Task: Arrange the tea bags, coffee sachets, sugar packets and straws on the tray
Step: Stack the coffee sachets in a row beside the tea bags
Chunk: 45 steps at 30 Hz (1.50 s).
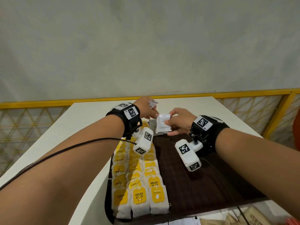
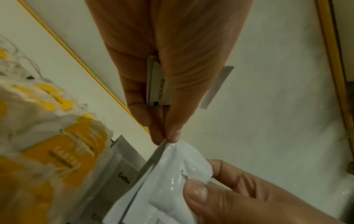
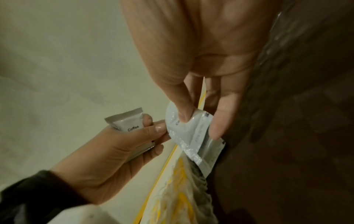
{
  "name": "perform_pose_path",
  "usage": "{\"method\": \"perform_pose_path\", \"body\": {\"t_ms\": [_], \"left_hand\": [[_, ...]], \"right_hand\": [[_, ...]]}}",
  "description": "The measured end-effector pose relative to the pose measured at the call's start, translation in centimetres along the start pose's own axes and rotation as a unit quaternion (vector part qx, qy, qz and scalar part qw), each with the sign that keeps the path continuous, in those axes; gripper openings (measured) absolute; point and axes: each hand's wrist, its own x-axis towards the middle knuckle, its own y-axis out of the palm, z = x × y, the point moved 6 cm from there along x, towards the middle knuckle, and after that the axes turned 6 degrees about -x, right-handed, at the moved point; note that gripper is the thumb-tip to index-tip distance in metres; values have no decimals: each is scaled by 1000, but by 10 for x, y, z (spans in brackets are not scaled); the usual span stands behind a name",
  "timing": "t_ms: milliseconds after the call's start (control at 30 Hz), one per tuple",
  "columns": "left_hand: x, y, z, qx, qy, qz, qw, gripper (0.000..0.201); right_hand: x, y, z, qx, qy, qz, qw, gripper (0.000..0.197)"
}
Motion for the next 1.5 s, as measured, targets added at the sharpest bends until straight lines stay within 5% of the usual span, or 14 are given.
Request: {"method": "perform_pose_path", "body": {"t_ms": [333,833,1267,1500], "left_hand": [[18,8,13,188,-30,20,982,23],[21,4,19,297,-56,-24,953,28],[2,-14,36,-46,-65,-76,994,13],[-14,-10,20,-143,-15,-48,988,40]], "right_hand": [[21,9,-24,-36,6,-32,999,22],[22,18,-20,-107,-2,-32,994,30],[18,16,-20,-56,-33,-51,997,26],[7,7,0,-91,-111,-116,983,16]]}}
